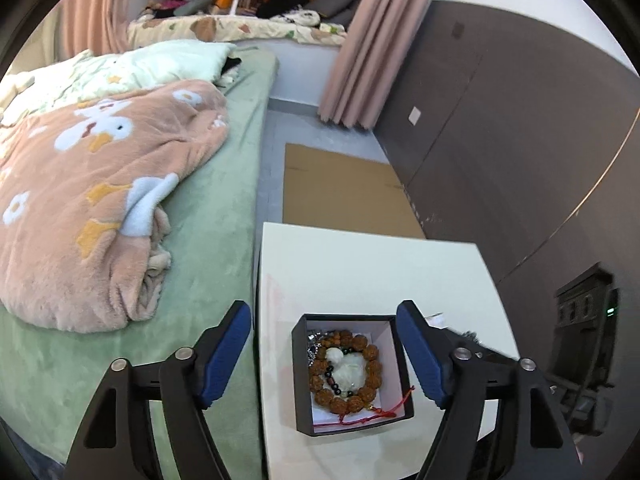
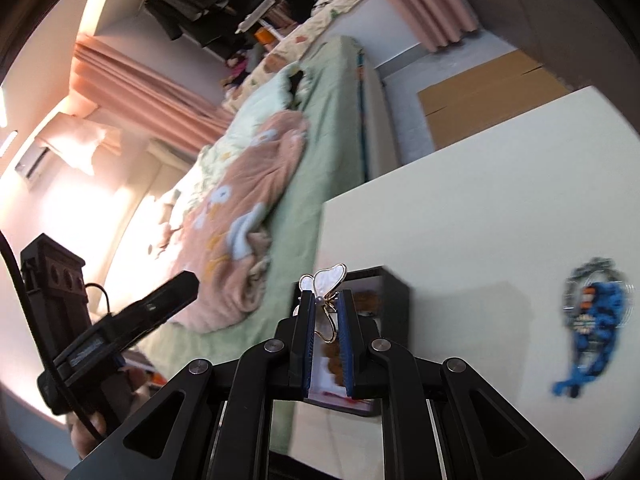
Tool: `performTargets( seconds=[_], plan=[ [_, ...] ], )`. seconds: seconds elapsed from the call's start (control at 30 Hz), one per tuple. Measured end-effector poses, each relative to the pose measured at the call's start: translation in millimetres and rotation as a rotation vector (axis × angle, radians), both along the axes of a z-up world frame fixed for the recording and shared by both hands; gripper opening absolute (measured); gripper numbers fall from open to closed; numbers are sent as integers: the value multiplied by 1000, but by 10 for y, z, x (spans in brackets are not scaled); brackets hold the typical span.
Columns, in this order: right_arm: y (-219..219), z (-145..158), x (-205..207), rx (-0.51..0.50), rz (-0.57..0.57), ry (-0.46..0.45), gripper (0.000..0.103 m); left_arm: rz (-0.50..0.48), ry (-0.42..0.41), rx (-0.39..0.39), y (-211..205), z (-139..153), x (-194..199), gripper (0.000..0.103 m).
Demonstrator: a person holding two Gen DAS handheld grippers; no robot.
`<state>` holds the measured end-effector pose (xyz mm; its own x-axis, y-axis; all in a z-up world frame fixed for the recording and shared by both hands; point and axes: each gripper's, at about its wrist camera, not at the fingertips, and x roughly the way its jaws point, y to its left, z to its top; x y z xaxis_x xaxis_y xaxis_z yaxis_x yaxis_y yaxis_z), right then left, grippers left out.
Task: Organize jewelry
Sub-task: 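Open the right gripper to drop the butterfly pendant into the box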
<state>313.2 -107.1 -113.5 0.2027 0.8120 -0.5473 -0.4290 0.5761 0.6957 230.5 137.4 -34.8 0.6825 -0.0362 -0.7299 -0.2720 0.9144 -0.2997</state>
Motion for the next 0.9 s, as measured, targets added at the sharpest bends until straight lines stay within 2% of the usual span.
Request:
performTargets(
  seconds=[0.03, 0.1, 0.13, 0.17, 0.23, 0.27, 0.3, 0.37, 0.7, 0.9],
  plan=[
    [61, 0, -18, 4, 14, -3, 13, 6, 3, -2, 8, 19, -10, 76],
    [149, -21, -40, -24, 33, 0, 34, 30, 9, 15, 15, 64, -34, 76],
    [158, -44, -38, -45, 28, 10, 63, 33, 3, 21, 11, 86, -49, 76],
    [123, -52, -40, -50, 10, 10, 74, 32, -11, 26, 4, 116, -71, 76],
    [-16, -33, -42, -53, -39, -4, 74, 35, -33, 41, -28, 166, -100, 77],
    [-69, -24, -29, -54, -45, 1, 74, 37, -38, 48, -35, 173, -115, 82],
    [-172, -8, -17, -52, -57, 7, 74, 35, -48, 51, -60, 185, -120, 92],
    [-316, 34, 3, -56, -83, -1, 74, 27, -70, 39, -105, 197, -128, 103],
    [-1097, 175, 124, -74, -208, -2, 75, -100, -121, -17, -586, 207, -5, 103],
    [-1489, 150, 183, -84, -245, 18, 78, -159, -107, -7, -912, 154, 113, 103]
  ],
)
